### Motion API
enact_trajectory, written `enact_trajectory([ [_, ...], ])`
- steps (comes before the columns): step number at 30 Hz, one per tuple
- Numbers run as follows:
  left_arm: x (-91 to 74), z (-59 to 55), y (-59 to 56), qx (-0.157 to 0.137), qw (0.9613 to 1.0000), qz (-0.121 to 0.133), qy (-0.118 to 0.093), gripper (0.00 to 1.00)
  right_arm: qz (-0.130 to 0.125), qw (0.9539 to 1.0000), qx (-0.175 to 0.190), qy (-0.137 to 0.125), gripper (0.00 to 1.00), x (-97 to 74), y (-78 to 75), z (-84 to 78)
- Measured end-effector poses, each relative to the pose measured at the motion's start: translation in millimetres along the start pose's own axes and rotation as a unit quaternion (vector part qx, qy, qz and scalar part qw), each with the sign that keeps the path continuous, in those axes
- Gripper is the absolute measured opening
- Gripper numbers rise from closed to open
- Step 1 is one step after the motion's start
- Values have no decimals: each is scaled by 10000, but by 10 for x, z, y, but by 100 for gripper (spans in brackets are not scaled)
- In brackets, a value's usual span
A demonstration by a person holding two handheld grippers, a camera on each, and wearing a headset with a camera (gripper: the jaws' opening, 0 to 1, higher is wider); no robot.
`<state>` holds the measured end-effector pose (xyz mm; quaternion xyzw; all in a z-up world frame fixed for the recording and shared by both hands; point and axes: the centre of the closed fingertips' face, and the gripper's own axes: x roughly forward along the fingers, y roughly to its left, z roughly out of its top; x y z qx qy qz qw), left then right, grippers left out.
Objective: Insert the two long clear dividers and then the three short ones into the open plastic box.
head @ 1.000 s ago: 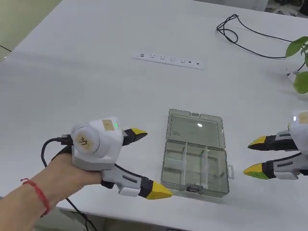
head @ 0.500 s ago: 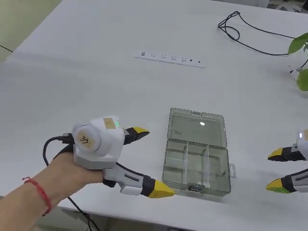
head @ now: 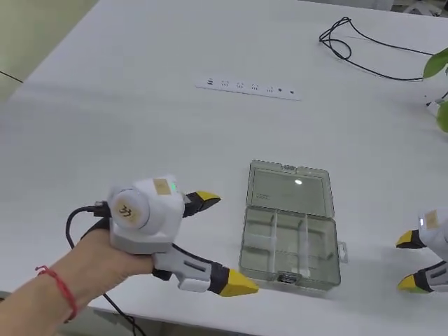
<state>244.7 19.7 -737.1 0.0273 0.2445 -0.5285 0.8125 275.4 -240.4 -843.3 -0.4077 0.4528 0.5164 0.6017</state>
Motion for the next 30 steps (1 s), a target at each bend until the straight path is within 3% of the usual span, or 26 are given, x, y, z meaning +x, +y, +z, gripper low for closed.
enact_trajectory([
  [6, -3, 5, 7, -4, 10000, 3, -2, 100, 13, 9999, -69, 132, 43, 20, -13, -40],
  [20, 7, 14, 15, 2, 10000, -23, -16, 100, 59, 9999, -53, 142, 34, -1, 16, -12],
  [30, -12, 9, 10, 14, 10000, 1, -24, 100, 14, 9999, -60, 156, 33, 3, 14, -13],
])
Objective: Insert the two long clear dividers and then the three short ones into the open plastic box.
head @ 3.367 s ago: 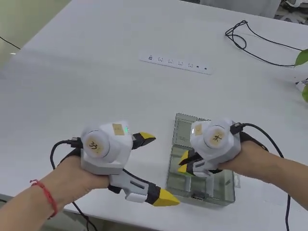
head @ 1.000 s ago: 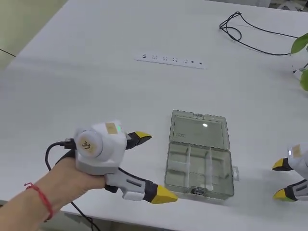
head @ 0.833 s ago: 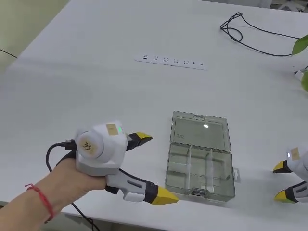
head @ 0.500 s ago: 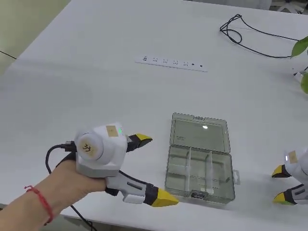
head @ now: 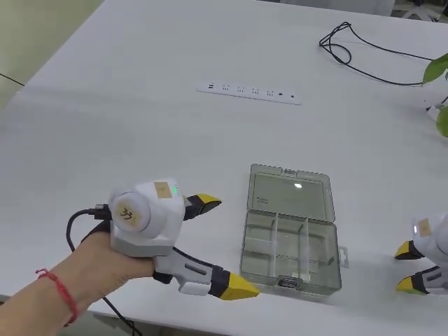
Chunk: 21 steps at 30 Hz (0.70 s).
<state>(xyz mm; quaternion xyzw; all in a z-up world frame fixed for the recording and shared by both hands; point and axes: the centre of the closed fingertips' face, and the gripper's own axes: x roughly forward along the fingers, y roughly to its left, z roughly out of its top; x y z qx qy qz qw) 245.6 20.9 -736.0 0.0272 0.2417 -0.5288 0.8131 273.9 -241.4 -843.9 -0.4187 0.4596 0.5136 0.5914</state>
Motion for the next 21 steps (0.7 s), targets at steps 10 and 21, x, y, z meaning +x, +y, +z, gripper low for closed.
enact_trajectory([
  [10, -10, 37, -9, 0, 10000, 3, -56, 100, -224, 9994, -11, -269, 33, -146, 32, 177],
  [21, -10, 146, -44, 48, 9999, -5, -138, 100, -640, 9956, -296, -620, 33, -467, 109, 582],
])
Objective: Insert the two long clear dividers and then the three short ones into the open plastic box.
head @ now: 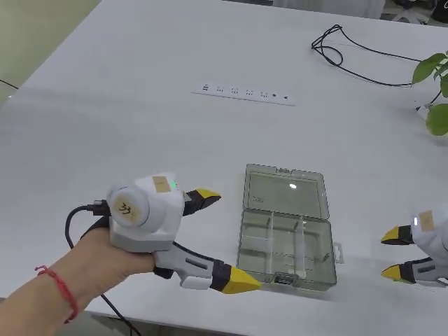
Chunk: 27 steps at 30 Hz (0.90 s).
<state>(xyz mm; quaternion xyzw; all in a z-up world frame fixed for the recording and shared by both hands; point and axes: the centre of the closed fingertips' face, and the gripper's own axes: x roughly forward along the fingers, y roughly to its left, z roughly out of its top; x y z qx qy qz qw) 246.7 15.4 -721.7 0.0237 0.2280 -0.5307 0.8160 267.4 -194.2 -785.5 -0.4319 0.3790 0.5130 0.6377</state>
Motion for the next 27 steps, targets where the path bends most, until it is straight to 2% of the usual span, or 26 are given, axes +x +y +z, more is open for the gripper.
enact_trajectory([
  [5, 12, 61, -14, -27, 10000, 24, -60, 97, -197, 9996, -138, -145, 33, -117, -32, 199],
  [14, 32, 257, -54, -396, 9983, 41, -428, 93, -414, 9977, -269, -467, 33, -334, 47, 677],
  [21, 82, 424, -95, -916, 9934, 36, -694, 84, -599, 9956, -440, -574, 33, -448, 124, 987],
  [24, 108, 459, -145, -1302, 9890, -51, -702, 76, -680, 9946, -507, -602, 33, -485, 155, 1104],
  [27, 137, 501, -183, -1407, 9873, -112, -723, 67, -715, 9938, -500, -690, 33, -517, 186, 1223],
])
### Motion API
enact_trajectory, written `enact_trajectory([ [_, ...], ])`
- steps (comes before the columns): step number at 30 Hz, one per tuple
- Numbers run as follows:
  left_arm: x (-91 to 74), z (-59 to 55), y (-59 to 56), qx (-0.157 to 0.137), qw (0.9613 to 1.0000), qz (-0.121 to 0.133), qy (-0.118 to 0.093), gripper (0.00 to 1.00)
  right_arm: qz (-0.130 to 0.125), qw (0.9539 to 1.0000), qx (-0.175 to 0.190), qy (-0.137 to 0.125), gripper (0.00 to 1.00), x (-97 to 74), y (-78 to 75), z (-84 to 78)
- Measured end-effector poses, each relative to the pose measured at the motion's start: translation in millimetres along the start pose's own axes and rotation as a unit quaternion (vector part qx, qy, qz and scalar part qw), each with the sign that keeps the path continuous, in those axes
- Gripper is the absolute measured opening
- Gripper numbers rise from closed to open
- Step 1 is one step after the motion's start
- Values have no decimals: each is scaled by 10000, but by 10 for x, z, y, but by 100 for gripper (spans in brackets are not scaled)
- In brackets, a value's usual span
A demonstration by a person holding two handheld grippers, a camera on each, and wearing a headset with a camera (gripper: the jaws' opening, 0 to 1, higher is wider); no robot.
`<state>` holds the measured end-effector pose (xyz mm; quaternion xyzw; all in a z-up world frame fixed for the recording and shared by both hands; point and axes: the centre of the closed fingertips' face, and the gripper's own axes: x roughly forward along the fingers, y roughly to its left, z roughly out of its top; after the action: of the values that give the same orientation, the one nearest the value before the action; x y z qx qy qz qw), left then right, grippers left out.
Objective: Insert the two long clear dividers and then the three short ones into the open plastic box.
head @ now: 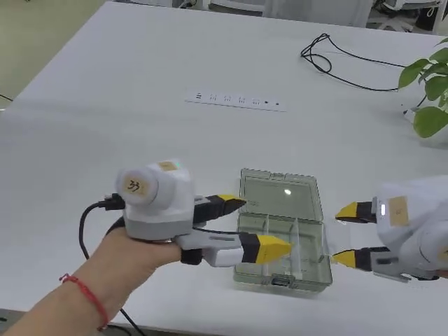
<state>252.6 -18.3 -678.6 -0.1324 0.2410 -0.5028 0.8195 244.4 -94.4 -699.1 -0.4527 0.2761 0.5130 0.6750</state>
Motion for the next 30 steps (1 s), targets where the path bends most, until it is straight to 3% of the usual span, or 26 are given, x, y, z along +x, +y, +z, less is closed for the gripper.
enact_trajectory([
  [10, 149, -22, -139, -807, 9966, -165, 50, 45, -81, 9998, -53, -163, 33, -14, 52, 279],
  [19, 273, -47, -247, -1077, 9935, -344, 104, 33, -91, 9995, -81, -288, 33, -31, 90, 445],
  [26, 306, -66, -284, -1206, 9917, -429, 115, 26, -109, 9993, -120, -336, 33, -41, 90, 513],
  [30, 308, -73, -308, -1267, 9906, -498, 106, 18, -118, 9992, -174, -340, 33, -45, 105, 539],
])
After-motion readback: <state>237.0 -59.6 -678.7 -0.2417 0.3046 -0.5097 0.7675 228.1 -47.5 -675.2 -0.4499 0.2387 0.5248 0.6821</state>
